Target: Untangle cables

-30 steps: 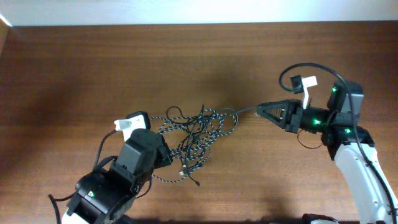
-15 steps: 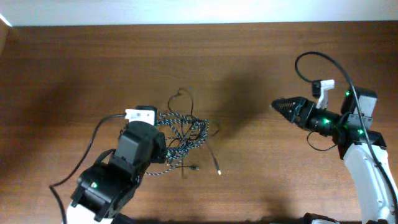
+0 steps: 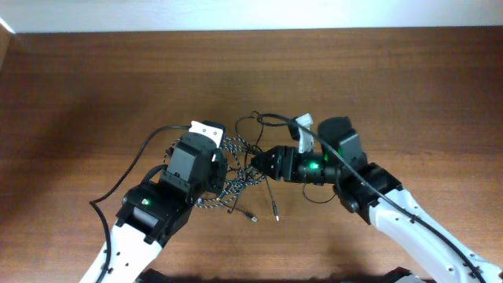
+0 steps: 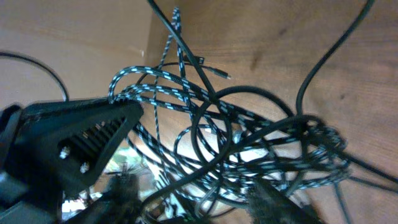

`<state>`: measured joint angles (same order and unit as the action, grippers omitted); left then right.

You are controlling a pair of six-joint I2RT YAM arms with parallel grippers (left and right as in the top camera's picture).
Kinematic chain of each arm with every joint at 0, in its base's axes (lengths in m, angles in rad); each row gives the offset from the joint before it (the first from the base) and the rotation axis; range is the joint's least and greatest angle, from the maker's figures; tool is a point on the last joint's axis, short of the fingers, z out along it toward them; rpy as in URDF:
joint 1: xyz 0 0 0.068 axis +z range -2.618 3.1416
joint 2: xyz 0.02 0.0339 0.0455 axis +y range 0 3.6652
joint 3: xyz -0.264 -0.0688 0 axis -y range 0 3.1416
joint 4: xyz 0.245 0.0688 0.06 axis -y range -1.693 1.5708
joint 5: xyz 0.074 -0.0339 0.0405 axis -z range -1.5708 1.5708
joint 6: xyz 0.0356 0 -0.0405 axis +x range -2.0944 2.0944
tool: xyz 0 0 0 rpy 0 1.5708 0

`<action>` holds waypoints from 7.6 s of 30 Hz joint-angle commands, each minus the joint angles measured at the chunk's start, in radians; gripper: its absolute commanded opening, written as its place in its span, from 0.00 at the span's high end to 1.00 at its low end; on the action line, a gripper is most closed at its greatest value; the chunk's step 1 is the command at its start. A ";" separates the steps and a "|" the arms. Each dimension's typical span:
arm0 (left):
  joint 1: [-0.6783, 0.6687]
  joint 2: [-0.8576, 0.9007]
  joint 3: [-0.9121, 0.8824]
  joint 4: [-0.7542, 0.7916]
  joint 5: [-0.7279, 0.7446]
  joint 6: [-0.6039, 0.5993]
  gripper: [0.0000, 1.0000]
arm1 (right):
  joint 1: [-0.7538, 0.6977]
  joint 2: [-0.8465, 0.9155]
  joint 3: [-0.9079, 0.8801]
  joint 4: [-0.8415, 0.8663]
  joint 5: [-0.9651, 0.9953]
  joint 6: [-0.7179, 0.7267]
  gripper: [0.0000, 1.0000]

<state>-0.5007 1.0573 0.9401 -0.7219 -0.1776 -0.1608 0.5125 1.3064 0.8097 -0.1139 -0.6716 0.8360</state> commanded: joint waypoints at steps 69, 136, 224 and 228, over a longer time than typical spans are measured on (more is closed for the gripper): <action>0.418 0.562 -0.285 0.248 -0.096 -0.757 0.97 | -0.480 0.144 0.005 -0.079 -0.459 -0.592 0.01; 0.266 -0.097 -0.221 -0.103 0.259 -0.978 0.01 | -0.454 -0.053 0.013 -0.224 -0.235 -0.587 0.81; 0.438 -0.389 -0.221 -0.102 0.547 -0.988 0.98 | 0.128 0.106 0.009 0.203 -0.046 -0.324 0.92; 0.438 -0.389 -0.221 -0.235 0.231 -0.899 0.99 | 0.039 0.106 0.009 0.011 0.060 -0.421 0.96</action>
<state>-0.0643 0.6735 0.7120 -0.8795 0.2466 -1.1122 0.6182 1.4094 0.8150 -0.0311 -0.6983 0.4789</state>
